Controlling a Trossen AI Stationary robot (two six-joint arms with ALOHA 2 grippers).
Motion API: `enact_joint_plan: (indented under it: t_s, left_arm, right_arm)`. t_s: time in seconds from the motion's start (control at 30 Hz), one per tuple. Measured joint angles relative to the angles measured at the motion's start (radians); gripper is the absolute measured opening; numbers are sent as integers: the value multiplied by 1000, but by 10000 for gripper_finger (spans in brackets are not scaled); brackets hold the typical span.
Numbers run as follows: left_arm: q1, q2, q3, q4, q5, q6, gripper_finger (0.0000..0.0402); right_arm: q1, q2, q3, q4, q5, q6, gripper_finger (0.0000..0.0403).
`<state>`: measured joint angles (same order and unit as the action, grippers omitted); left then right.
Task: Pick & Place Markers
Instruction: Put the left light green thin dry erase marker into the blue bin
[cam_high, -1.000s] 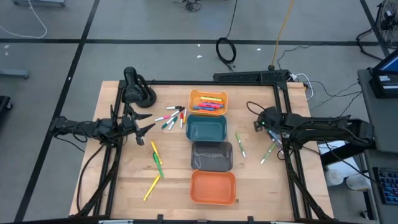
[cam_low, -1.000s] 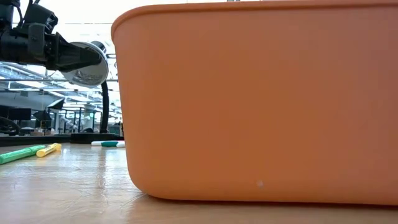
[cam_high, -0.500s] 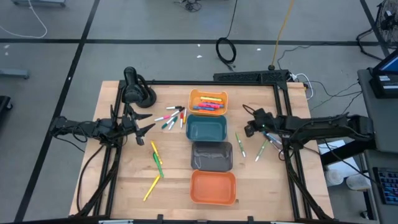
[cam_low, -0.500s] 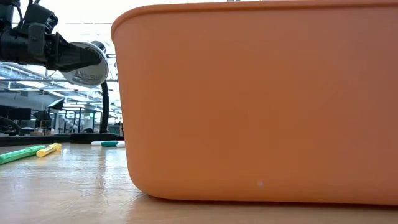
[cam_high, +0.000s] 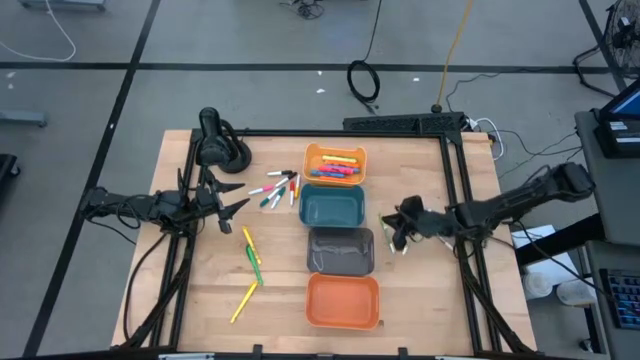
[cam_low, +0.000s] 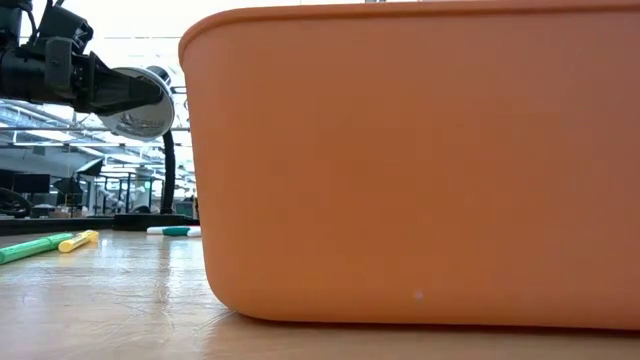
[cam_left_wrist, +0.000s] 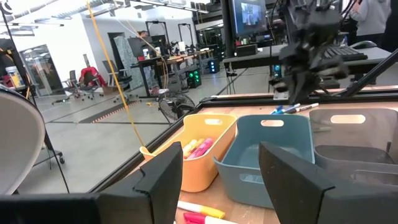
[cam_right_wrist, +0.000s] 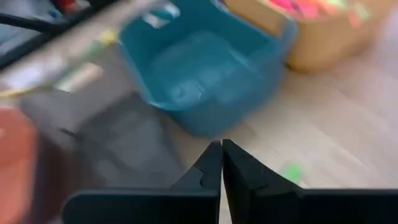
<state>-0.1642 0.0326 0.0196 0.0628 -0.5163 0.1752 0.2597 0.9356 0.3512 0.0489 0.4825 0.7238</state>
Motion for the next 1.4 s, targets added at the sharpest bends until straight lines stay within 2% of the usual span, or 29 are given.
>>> enact_joint_plan:
  t_s: [0.27,0.4,0.57,0.63,0.73,0.87,1.03,1.23,1.4]
  left_arm:
    - [0,0,0,0,0,0,214]
    - [0,0,0,0,0,0,214]
    - [0,0,0,0,0,0,214]
    - [0,0,0,0,0,0,214]
    - [0,0,0,0,0,0,214]
    - [0,0,0,0,0,0,214]
    - [0,0,0,0,0,0,214]
    - [0,0,0,0,0,0,214]
    - [0,0,0,0,0,0,214]
  right_arm:
    - [242,65,237,-54,278,-144,0]
    - [305,189,405,-224,392,-154,0]
    - [290,341,544,-600,406,8,0]
    - [269,378,543,-712,402,111,0]
    - [242,405,502,-776,378,255,0]
    - [208,410,426,-756,299,349,7]
    - [164,410,319,-628,223,377,60]
    - [107,410,176,-240,215,159,137]
    - [76,410,162,-271,147,185,154]
